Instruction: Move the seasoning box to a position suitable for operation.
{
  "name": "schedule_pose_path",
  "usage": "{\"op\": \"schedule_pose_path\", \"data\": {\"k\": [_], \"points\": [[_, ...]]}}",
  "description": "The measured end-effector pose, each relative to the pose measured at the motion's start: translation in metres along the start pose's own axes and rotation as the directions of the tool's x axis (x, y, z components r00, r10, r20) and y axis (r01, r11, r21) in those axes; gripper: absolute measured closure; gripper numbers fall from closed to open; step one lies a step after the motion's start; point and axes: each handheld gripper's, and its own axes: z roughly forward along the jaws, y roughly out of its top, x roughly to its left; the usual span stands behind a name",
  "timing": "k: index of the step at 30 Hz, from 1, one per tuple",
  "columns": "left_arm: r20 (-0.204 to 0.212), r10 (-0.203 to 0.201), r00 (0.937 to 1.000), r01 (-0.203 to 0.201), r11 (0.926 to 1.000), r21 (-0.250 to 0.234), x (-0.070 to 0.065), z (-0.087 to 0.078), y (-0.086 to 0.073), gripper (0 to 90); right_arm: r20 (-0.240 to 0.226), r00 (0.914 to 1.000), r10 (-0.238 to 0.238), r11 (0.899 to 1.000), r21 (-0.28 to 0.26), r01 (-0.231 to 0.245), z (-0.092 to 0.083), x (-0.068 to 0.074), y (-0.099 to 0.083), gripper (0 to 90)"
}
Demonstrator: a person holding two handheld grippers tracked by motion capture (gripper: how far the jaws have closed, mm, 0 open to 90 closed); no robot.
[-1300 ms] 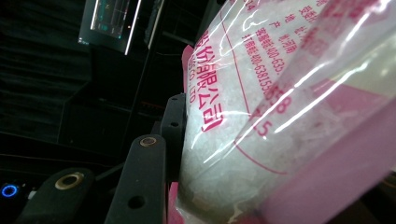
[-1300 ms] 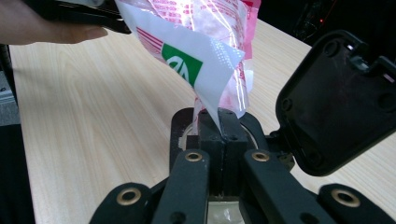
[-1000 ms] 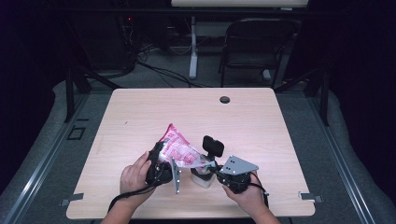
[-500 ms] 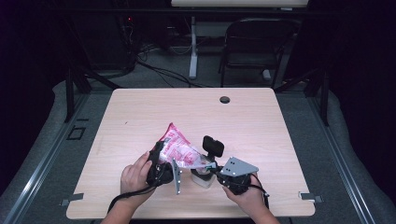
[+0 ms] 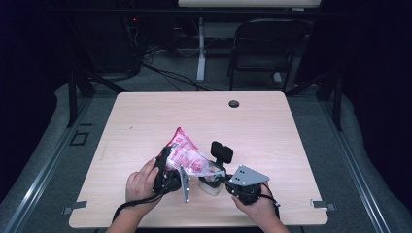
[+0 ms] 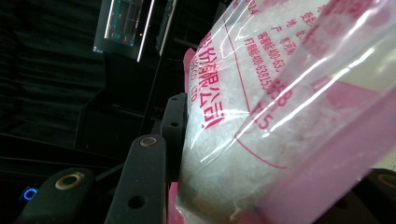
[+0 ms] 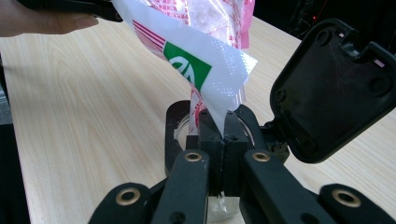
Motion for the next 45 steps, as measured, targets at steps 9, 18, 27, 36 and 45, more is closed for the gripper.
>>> {"op": "schedule_pose_path", "data": {"k": [9, 18, 27, 36, 45], "points": [[-0.006, 0.025, 0.9997, -0.025, 0.9997, 0.0, -0.0005, -0.0007, 0.0, 67.4, -0.004, 1.0, -0.005, 1.0, 0.009, 0.005, 0.0003, 0.0024, -0.0016, 89.8], [-0.012, 0.043, 0.999, -0.043, 0.999, -0.012, -0.0006, -0.0011, 0.0006, 67.4, 0.001, 1.0, -0.006, 1.0, 0.014, 0.006, 0.0001, 0.0017, -0.0034, 90.0], [-0.02, 0.064, 0.9978, -0.064, 0.9977, -0.022, -0.0015, -0.0026, 0.0007, 67.4, 0.012, 0.9999, 0.0, 1.0, 0.015, 0.0, 0.0008, -0.0005, -0.0042, 90.0], [-0.037, 0.117, 0.9925, -0.118, 0.9926, -0.03, -0.0002, -0.0036, 0.0009, 67.5, 0.018, 0.9998, 0.002, 1.0, 0.015, -0.003, 0.0012, -0.0015, -0.0042, 90.0], [-0.042, 0.12, 0.9919, -0.121, 0.9923, -0.026, 0.0043, -0.005, 0.0044, 67.8, 0.02, 0.9998, 0.005, 1.0, 0.004, -0.005, -0.0014, -0.001, -0.0026, 90.0]]}}
